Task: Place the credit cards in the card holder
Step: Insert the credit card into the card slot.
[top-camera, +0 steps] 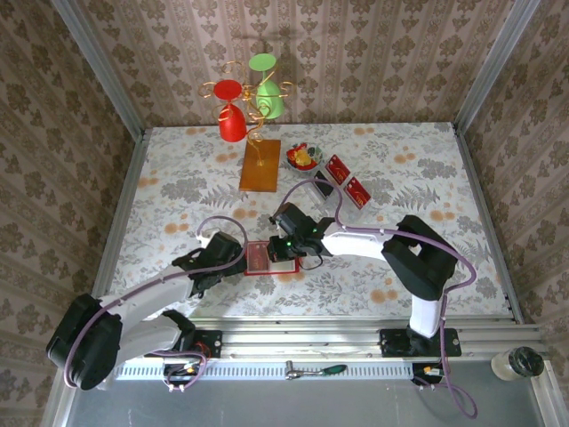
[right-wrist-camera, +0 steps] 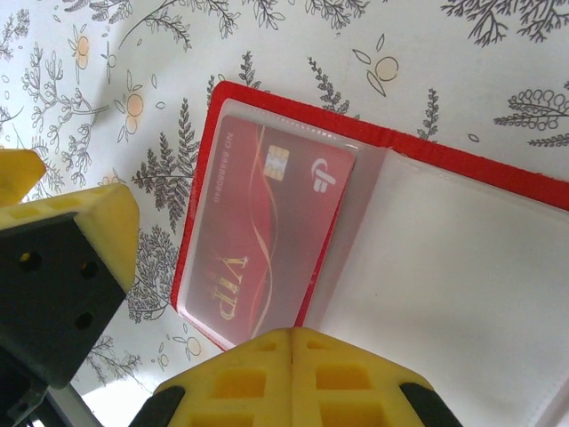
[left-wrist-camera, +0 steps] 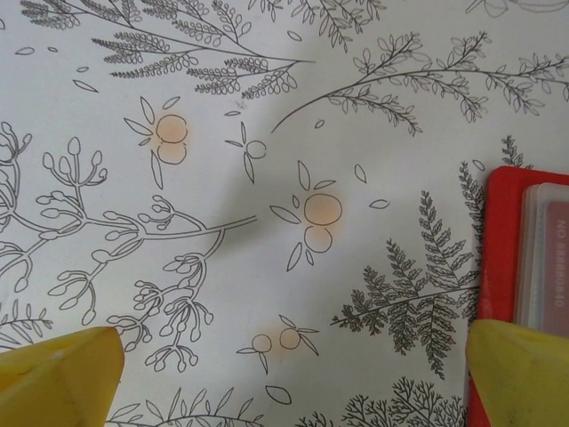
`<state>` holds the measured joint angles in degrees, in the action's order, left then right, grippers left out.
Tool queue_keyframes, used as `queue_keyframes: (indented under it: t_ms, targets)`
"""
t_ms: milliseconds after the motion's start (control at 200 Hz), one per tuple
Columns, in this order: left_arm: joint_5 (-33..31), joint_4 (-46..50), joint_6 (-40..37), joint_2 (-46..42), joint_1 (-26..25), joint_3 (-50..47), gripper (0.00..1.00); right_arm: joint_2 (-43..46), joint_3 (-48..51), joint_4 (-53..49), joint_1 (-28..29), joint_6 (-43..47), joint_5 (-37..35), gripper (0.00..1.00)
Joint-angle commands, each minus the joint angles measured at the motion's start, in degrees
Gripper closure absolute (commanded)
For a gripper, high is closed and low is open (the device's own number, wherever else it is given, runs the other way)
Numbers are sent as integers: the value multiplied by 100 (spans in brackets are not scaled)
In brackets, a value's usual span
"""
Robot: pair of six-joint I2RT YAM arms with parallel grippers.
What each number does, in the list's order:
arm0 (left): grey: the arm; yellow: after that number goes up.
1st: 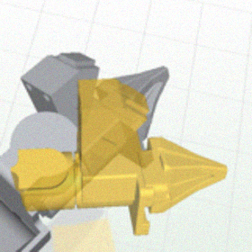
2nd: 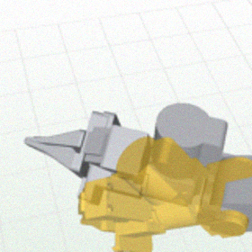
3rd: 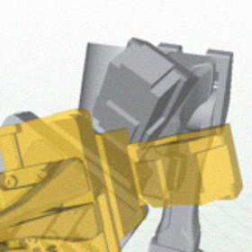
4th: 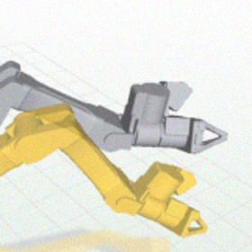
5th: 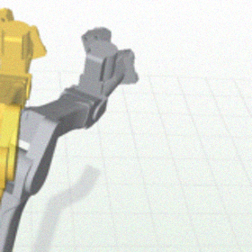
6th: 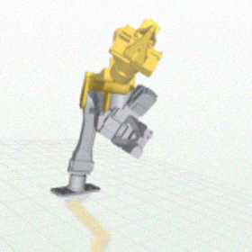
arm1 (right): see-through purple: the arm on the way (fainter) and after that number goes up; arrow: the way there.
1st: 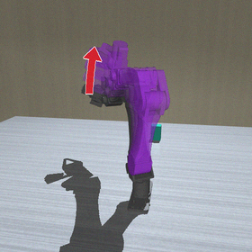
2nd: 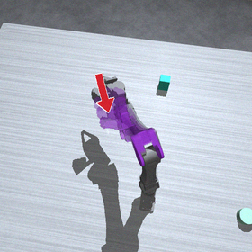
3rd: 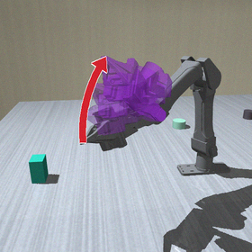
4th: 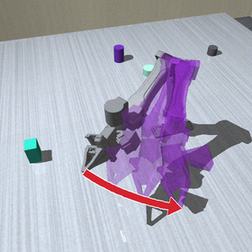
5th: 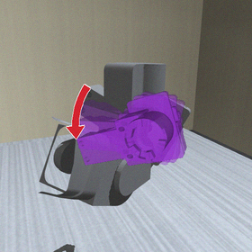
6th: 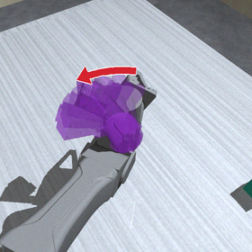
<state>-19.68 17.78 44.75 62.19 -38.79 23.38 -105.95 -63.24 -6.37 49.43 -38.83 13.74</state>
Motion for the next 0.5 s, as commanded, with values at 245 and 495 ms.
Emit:
queue_keyframes:
  t_ms: [245,495]
  targets:
    - [210,-98,-169,404,42,17,0,-324,-15,101,146,-116,86,99]
    - [272,-223,-196,600,43,62,0,-520,-117,92,214,-140,137,99]
